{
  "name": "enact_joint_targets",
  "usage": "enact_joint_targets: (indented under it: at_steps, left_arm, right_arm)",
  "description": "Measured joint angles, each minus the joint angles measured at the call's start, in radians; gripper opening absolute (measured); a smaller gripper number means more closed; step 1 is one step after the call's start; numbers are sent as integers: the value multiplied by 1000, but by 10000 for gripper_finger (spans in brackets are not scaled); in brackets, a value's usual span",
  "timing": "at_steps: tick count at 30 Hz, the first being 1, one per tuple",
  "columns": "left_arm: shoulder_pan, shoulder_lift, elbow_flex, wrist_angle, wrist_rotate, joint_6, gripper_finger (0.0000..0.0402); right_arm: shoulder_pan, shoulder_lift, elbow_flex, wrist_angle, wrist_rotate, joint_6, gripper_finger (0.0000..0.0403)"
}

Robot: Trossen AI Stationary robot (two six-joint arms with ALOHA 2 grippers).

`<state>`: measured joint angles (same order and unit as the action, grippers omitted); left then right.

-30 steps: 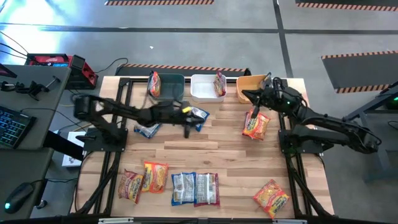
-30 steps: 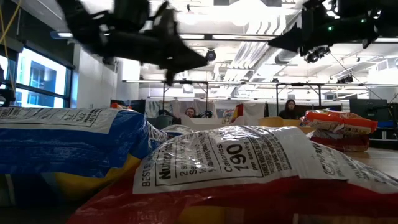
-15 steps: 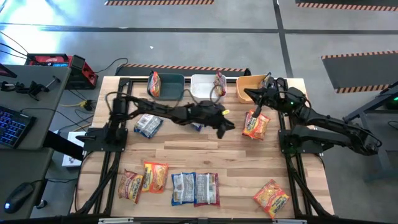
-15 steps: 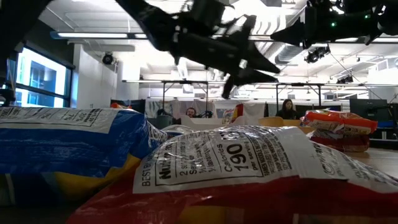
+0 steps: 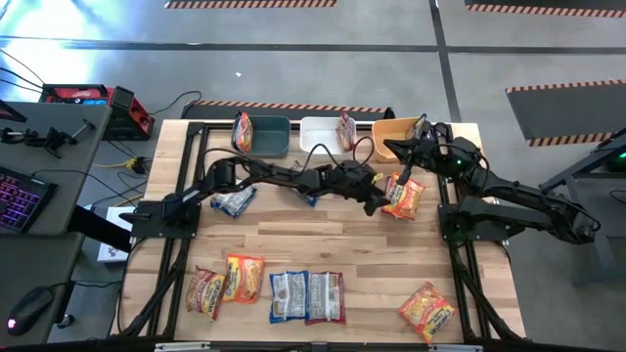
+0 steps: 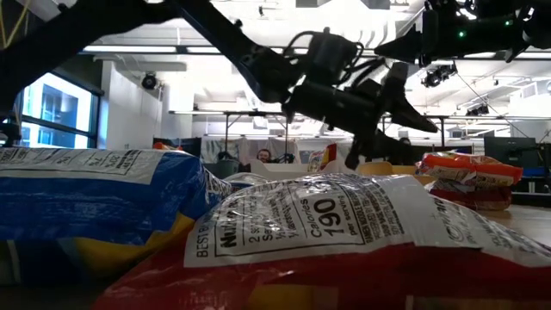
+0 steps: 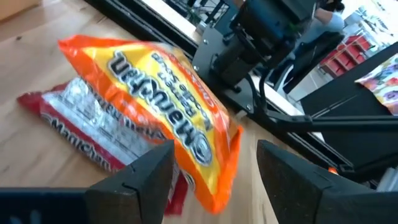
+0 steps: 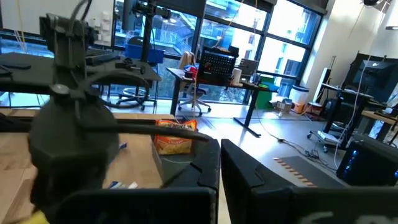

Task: Sort Maruchan noodles
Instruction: Put the top orange noodle pack into the blue bin

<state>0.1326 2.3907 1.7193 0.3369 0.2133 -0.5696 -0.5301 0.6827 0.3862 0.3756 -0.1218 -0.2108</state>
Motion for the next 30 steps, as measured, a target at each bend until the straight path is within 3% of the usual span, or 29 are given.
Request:
enact_joint_targets:
  at_steps: [7,22,30]
  left_arm:
    - [1,73,81,-4,-7,-3,218]
    - [3,64,123,-121,-64,32,218]
    - [-4,63,214,-348,-153,143,218]
  right_arm:
    - [0,0,0,0,0,0,0]
    - [0,0,1,-5,1,0,0]
    - [-1,1,2,-16,8,-4,0]
